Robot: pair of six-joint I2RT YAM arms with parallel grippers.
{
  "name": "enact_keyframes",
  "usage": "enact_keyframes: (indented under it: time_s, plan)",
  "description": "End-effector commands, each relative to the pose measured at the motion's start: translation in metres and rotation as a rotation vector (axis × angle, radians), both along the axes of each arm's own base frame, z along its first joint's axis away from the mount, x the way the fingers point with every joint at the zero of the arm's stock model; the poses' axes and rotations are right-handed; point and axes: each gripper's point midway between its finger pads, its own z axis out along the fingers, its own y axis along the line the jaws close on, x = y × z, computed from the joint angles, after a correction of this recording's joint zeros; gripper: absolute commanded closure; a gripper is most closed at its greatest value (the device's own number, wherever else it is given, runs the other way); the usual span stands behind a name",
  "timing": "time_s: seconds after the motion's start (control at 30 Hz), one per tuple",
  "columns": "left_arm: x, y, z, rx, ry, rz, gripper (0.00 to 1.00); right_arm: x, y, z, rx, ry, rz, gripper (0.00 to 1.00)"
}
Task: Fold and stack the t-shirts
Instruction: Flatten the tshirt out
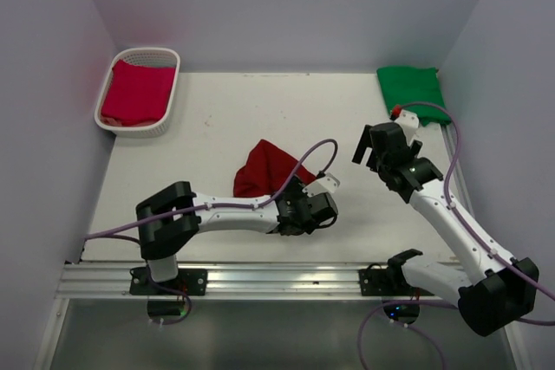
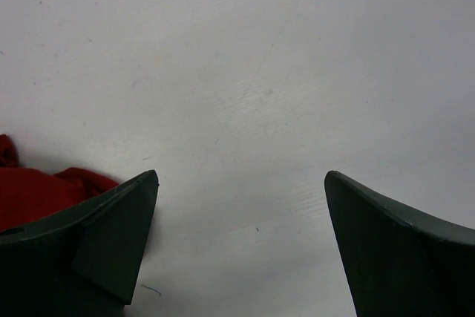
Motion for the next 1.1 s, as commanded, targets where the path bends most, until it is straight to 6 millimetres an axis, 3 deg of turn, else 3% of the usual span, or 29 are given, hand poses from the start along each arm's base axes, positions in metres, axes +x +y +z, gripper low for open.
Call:
enact_keyframes:
  time_s: [0.0, 0.17, 0.27, 0.37, 0.4, 0.47, 0.5, 0.57, 0.73, 0.87, 0.93, 1.03, 1.07]
  plan:
    - [0.004, -0.03, -0.014, -0.023, -0.011, -0.122, 0.09, -0.006, -0.011, -0.004, -0.01, 0.006, -0.052, 0.01]
    - [0.014, -0.03, -0.04, 0.024, 0.003, -0.137, 0.12, -0.007, -0.012, -0.009, -0.007, 0.016, -0.042, 0.01]
    - [0.026, -0.024, -0.048, 0.026, 0.011, -0.111, 0.23, -0.007, -0.011, -0.009, 0.001, 0.009, -0.034, 0.01]
    - [0.034, -0.02, -0.042, 0.021, -0.005, -0.084, 0.54, -0.008, -0.012, -0.01, -0.001, 0.01, -0.029, 0.01]
    - [0.035, -0.019, -0.037, 0.023, -0.017, -0.073, 0.75, -0.007, -0.012, -0.009, 0.0, 0.007, -0.03, 0.01]
    - [0.038, -0.018, -0.025, 0.011, -0.037, -0.054, 0.94, -0.008, -0.012, -0.011, 0.003, 0.009, -0.027, 0.01]
    - [0.041, -0.015, -0.019, 0.021, -0.058, -0.034, 1.0, -0.007, -0.011, -0.011, 0.006, 0.006, -0.025, 0.01]
    - [0.043, -0.011, -0.009, 0.023, -0.078, -0.019, 1.0, -0.007, -0.009, -0.013, 0.013, 0.01, -0.019, 0.01]
    - [0.046, -0.006, 0.046, -0.004, -0.152, 0.058, 1.0, -0.006, -0.01, -0.013, 0.011, 0.008, -0.02, 0.01]
    - [0.045, -0.001, 0.116, -0.149, -0.222, 0.109, 1.0, -0.006, -0.007, -0.017, 0.017, 0.014, -0.012, 0.01]
    - [0.047, 0.01, 0.152, -0.211, -0.274, 0.152, 1.0, -0.006, -0.006, -0.02, 0.019, 0.022, -0.003, 0.01]
    - [0.052, 0.04, 0.186, -0.275, -0.352, 0.262, 1.0, -0.005, 0.0, -0.027, 0.032, 0.04, 0.027, 0.01]
    - [0.053, 0.054, 0.187, -0.289, -0.351, 0.319, 1.0, -0.004, 0.003, -0.028, 0.033, 0.044, 0.043, 0.01]
